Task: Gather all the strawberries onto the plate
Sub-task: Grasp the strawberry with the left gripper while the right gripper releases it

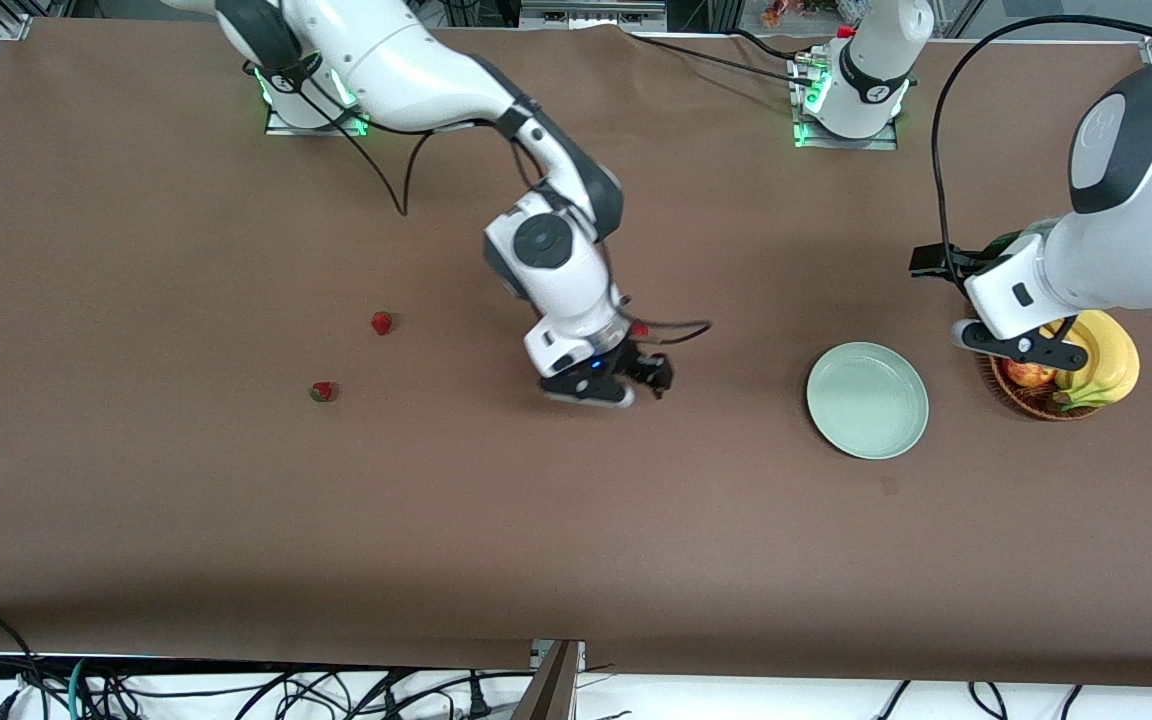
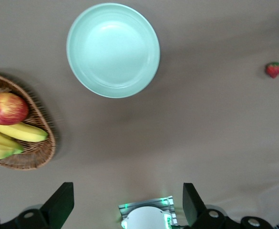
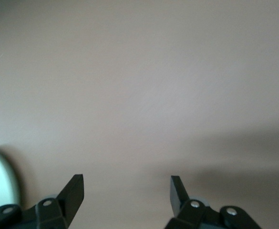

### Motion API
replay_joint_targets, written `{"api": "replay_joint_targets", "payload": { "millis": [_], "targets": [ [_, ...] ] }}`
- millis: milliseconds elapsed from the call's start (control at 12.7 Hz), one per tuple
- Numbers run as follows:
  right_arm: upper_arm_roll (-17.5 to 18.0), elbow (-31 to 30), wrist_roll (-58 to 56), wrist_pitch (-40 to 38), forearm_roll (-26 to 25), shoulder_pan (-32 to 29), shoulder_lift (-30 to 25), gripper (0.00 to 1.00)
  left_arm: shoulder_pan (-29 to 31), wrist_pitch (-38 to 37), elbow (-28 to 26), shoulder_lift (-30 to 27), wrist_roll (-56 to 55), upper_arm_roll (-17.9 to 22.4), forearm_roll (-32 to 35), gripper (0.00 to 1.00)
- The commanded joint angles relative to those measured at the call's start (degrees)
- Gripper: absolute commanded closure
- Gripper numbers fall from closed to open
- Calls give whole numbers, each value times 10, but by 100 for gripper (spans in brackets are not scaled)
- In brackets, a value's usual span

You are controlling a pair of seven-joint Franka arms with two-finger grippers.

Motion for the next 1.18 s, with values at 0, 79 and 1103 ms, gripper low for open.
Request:
{"api": "replay_joint_targets", "payload": {
  "millis": [0, 79, 1103],
  "targets": [
    [10, -8, -101, -88, 1, -60, -34, 19, 5, 23, 41, 25, -3, 0, 10, 0],
    [10, -8, -143, -123, 1, -82, -42, 19, -2, 63, 42, 35, -9, 0, 10, 0],
    [-197, -443, -513, -38, 8, -130, -222, 17, -280, 434, -121, 190, -511, -16, -36, 0]
  ]
}}
